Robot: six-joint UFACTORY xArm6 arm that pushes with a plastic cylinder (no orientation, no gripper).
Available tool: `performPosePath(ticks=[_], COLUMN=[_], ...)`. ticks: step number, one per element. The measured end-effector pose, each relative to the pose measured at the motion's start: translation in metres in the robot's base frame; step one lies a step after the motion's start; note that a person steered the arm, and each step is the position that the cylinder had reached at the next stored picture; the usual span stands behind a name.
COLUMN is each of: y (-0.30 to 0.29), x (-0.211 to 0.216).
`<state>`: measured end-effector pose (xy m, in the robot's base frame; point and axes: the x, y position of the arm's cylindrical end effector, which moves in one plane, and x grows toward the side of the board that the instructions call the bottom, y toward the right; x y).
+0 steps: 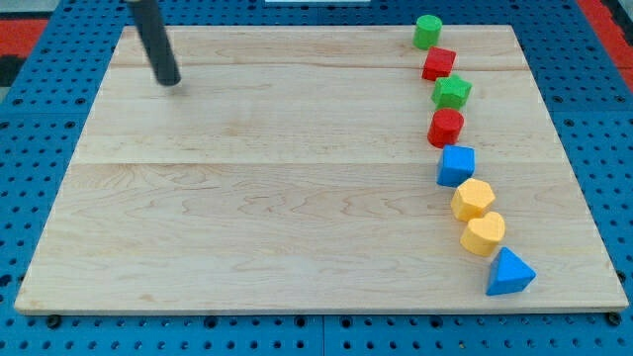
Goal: Move the green circle to the right side
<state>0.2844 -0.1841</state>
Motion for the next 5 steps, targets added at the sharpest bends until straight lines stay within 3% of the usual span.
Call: performPosePath(ticks=[3, 5], y=[0.163, 0.215], x=[-0.091, -0.092])
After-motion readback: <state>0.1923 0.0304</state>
